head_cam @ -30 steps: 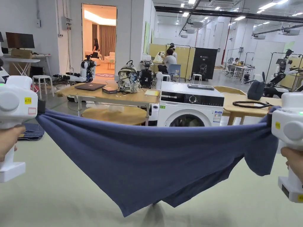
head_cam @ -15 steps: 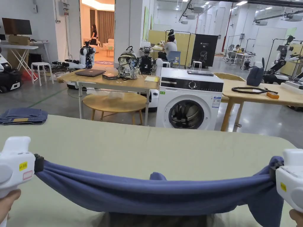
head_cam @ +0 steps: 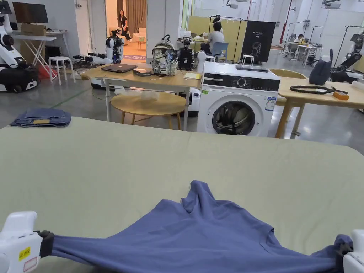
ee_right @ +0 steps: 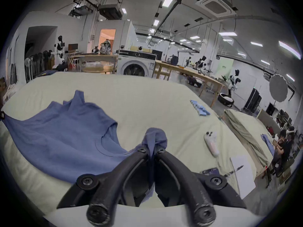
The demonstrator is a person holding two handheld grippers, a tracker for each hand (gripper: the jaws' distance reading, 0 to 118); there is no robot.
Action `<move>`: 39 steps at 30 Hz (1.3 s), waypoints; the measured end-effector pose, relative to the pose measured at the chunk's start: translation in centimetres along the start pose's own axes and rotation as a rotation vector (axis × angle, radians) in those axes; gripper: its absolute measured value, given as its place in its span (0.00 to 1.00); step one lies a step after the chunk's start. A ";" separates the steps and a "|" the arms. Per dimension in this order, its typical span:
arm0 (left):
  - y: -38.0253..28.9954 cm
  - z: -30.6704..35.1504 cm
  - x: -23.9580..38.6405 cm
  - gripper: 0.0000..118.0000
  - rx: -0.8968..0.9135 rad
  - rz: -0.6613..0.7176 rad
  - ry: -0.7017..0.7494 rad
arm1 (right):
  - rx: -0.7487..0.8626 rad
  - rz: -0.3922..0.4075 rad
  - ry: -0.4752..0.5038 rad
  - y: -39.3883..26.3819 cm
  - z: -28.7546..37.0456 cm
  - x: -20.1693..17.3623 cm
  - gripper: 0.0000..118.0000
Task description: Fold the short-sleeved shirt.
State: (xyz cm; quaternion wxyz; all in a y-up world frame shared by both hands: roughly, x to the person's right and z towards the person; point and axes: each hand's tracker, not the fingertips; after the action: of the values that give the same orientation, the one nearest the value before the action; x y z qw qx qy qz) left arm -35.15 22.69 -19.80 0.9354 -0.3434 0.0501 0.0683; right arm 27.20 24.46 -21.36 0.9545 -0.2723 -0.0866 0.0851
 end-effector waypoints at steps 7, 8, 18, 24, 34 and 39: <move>-3.2 -1.5 -0.4 0.00 -0.109 -0.009 0.025 | -0.065 0.007 0.003 -3.3 -1.0 -0.3 0.04; -3.4 -1.5 -0.5 0.01 -0.114 -0.003 0.026 | -0.068 0.003 0.002 -3.4 -0.9 -0.4 0.07; -1.8 0.4 1.8 0.45 -0.009 -0.011 0.037 | 0.071 -0.050 0.002 -1.0 2.1 -3.2 0.58; 0.4 1.0 7.4 0.44 0.125 -0.041 -0.057 | 0.208 -0.121 0.099 1.7 3.5 -7.9 0.58; 2.7 3.1 15.2 0.01 0.378 -0.140 -0.073 | 0.371 -0.141 0.176 5.3 4.9 -13.9 0.00; 3.0 3.5 16.4 0.00 0.416 -0.167 -0.054 | 0.391 -0.160 0.179 5.5 4.1 -15.2 0.00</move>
State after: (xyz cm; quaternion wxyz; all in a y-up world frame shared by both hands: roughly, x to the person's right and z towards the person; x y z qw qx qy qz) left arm -19.32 28.80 -21.33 0.9894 -0.1443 0.0095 -0.0119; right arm 10.95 28.00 -22.67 0.9967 -0.0807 -0.0047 -0.0004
